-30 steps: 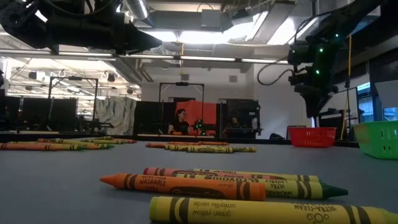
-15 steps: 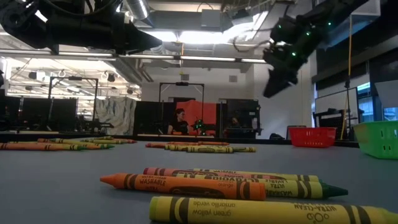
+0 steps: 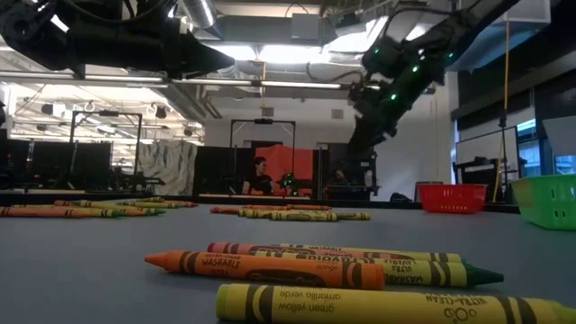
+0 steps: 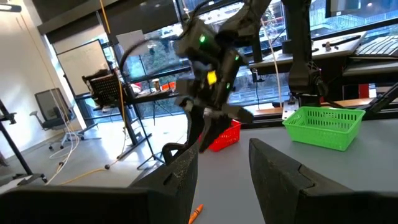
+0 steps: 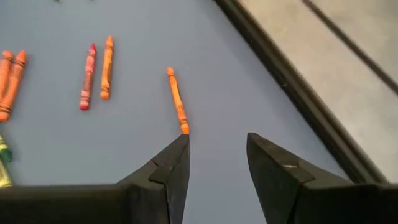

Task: Sort crayons
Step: Put the orange crayon into the green bin

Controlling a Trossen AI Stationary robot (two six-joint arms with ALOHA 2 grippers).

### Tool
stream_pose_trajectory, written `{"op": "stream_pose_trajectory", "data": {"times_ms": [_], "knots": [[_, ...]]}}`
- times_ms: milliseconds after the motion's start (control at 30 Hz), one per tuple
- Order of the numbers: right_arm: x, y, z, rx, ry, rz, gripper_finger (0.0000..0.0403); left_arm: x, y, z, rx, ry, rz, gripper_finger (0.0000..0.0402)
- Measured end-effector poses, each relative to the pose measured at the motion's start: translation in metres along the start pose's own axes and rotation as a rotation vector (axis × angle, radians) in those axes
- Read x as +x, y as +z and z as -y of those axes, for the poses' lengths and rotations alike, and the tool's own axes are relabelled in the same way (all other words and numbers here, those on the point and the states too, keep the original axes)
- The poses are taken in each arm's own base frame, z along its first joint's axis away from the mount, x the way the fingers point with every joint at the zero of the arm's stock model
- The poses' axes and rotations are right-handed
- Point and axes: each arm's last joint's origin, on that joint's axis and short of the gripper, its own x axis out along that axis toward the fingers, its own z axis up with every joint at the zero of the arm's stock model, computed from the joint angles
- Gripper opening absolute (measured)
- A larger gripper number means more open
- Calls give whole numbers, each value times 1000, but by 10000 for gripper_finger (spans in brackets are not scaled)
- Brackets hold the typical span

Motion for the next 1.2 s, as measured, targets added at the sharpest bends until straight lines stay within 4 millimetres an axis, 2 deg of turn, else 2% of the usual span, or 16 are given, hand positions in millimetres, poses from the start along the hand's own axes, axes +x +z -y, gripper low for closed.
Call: {"op": "stream_pose_trajectory", "data": {"times_ms": [533, 767, 1200], "knots": [[76, 32, 4, 19, 122, -168, 156, 0, 0, 0, 0, 0, 2, 127], [101, 27, 4, 30, 171, -213, 156, 0, 0, 0, 0, 1, 2, 127], [122, 12, 2, -7, 147, -280, 147, 0, 0, 0, 0, 2, 2, 127]]}}
